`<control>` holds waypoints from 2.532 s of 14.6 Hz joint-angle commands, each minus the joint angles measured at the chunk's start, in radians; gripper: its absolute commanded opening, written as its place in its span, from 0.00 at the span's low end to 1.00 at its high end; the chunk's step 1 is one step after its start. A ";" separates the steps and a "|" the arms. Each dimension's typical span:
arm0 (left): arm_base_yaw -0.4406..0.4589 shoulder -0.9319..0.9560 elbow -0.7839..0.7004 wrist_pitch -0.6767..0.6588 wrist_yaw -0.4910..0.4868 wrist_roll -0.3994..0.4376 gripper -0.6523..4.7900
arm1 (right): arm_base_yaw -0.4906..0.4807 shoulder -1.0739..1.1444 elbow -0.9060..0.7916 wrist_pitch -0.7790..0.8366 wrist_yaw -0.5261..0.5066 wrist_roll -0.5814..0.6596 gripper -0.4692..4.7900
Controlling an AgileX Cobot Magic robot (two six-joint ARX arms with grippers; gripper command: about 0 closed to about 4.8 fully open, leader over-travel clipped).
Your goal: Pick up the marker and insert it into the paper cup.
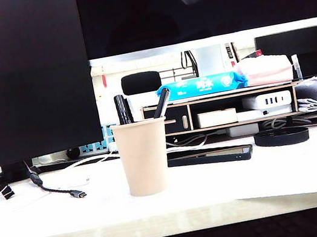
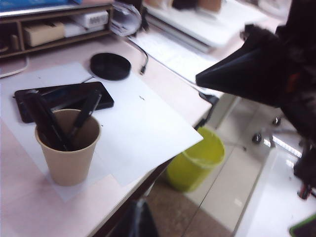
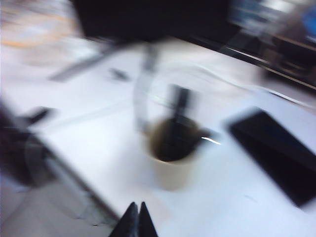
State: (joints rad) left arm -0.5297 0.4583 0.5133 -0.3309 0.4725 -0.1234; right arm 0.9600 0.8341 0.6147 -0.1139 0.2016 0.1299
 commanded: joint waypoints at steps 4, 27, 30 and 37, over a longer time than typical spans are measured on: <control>0.001 -0.003 -0.003 0.033 -0.001 -0.072 0.11 | 0.003 0.005 0.008 0.013 0.035 -0.003 0.08; 0.569 -0.451 -0.251 0.101 -0.407 0.069 0.11 | 0.003 0.005 0.008 0.012 0.035 -0.003 0.08; 0.568 -0.455 -0.365 0.215 -0.405 0.029 0.11 | 0.003 0.004 0.008 0.011 0.035 -0.003 0.08; 0.568 -0.455 -0.453 0.281 -0.406 0.012 0.11 | 0.004 0.004 0.008 0.011 0.035 -0.003 0.08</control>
State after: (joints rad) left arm 0.0387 0.0036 0.0620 -0.0635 0.0669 -0.1089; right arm 0.9619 0.8398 0.6178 -0.1150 0.2325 0.1295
